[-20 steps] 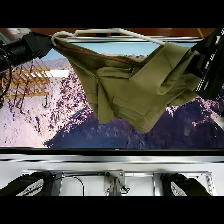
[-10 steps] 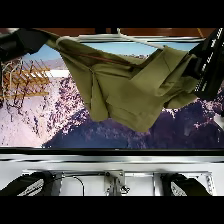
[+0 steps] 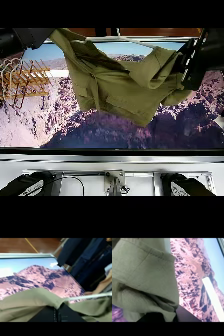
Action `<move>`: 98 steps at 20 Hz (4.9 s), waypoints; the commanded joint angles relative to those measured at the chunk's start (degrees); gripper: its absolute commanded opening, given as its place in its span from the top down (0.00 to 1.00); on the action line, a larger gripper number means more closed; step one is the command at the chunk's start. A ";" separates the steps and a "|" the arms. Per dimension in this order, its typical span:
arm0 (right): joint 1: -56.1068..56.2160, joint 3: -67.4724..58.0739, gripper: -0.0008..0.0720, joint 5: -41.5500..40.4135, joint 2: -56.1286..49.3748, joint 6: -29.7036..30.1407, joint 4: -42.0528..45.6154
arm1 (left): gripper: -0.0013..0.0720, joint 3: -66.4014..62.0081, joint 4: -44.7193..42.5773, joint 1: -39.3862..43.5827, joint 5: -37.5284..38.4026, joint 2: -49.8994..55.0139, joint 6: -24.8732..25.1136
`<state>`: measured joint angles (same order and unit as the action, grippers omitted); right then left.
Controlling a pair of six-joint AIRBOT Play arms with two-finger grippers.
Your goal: Fold the shirts.
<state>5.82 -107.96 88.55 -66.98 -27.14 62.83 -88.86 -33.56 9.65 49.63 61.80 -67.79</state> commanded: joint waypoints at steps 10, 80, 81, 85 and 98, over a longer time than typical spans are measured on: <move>7.61 -0.02 0.89 -16.94 -4.70 -5.22 3.63 | 0.91 0.81 -15.37 16.81 1.31 0.20 -8.02; 7.61 -0.07 0.89 -30.05 2.23 -4.42 -14.82 | 0.28 2.71 -13.68 1.62 -1.51 -7.28 -3.13; 7.61 -0.07 0.89 -29.92 2.64 -4.02 -14.80 | 0.28 1.73 -14.45 -0.57 -1.55 -8.02 -1.40; 7.61 -0.04 0.89 -26.23 4.11 -4.24 -15.41 | 0.28 -1.92 -18.01 -9.94 -1.57 -8.81 -0.81; 7.61 -0.04 0.89 -13.94 3.91 -7.15 -11.32 | 0.15 -1.77 -6.95 -18.21 10.40 -0.31 2.86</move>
<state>13.43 -108.01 74.08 -62.85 -34.22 50.15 -90.61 -44.31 -8.29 54.48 59.44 -67.77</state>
